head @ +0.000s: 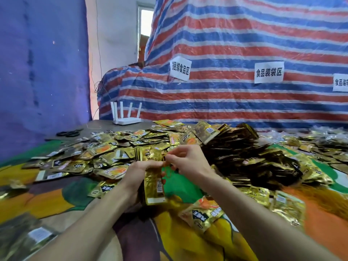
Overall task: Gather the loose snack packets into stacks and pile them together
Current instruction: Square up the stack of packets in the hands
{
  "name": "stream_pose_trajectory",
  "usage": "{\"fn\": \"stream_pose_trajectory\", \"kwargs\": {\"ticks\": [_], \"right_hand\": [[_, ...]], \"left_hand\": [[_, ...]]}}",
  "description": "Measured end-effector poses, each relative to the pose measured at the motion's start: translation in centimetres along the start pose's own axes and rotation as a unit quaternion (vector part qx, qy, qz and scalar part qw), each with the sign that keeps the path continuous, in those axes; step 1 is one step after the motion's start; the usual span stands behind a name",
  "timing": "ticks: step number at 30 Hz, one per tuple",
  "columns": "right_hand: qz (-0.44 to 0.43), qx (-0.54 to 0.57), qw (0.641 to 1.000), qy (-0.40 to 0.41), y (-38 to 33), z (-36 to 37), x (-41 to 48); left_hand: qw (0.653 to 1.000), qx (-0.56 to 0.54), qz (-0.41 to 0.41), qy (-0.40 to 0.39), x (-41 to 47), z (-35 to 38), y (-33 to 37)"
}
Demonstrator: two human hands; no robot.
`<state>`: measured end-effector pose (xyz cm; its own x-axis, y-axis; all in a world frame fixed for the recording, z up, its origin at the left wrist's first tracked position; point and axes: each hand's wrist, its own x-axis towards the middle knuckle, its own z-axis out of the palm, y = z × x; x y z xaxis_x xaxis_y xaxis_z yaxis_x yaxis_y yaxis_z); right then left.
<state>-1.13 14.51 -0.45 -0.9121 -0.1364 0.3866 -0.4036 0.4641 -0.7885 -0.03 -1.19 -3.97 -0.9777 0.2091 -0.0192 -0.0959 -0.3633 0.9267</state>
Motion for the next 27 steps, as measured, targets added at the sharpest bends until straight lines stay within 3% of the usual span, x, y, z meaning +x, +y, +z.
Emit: {"fn": "stream_pose_trajectory", "kwargs": {"ticks": [3, 6, 11, 16, 21, 23, 26, 27], "right_hand": [[0.007, 0.032, 0.999, 0.001, 0.9, 0.4, 0.2], [0.023, 0.069, 0.997, -0.022, 2.1, 0.0, -0.1], [0.046, 0.129, 0.988, -0.068, 3.7, -0.6, -0.6], [0.048, 0.105, 0.990, -0.084, 4.3, -0.6, -0.7], [0.053, 0.114, 0.989, -0.077, 4.2, -1.0, -0.6], [0.110, 0.183, 0.970, -0.113, 4.2, -0.7, -0.7], [0.198, 0.313, 0.915, -0.162, 3.9, -0.2, -1.0], [0.199, 0.300, 0.919, -0.160, 4.0, -0.1, -1.1]], "left_hand": [[0.999, 0.000, 0.004, 0.046, 0.1, 0.0, 0.2], [0.999, -0.024, -0.012, 0.034, 0.3, -0.3, 0.4], [0.996, 0.028, -0.001, 0.081, 0.4, -0.1, 0.1], [0.994, -0.101, -0.021, -0.037, -0.1, -0.2, 0.4], [0.991, -0.127, 0.012, -0.045, 0.4, -0.3, 0.1], [0.994, -0.099, 0.011, -0.036, 0.6, -0.5, -0.1], [0.998, -0.051, -0.008, -0.026, 0.6, -0.7, -0.3], [0.999, -0.041, -0.011, -0.016, 0.6, -0.7, -0.3]]}}
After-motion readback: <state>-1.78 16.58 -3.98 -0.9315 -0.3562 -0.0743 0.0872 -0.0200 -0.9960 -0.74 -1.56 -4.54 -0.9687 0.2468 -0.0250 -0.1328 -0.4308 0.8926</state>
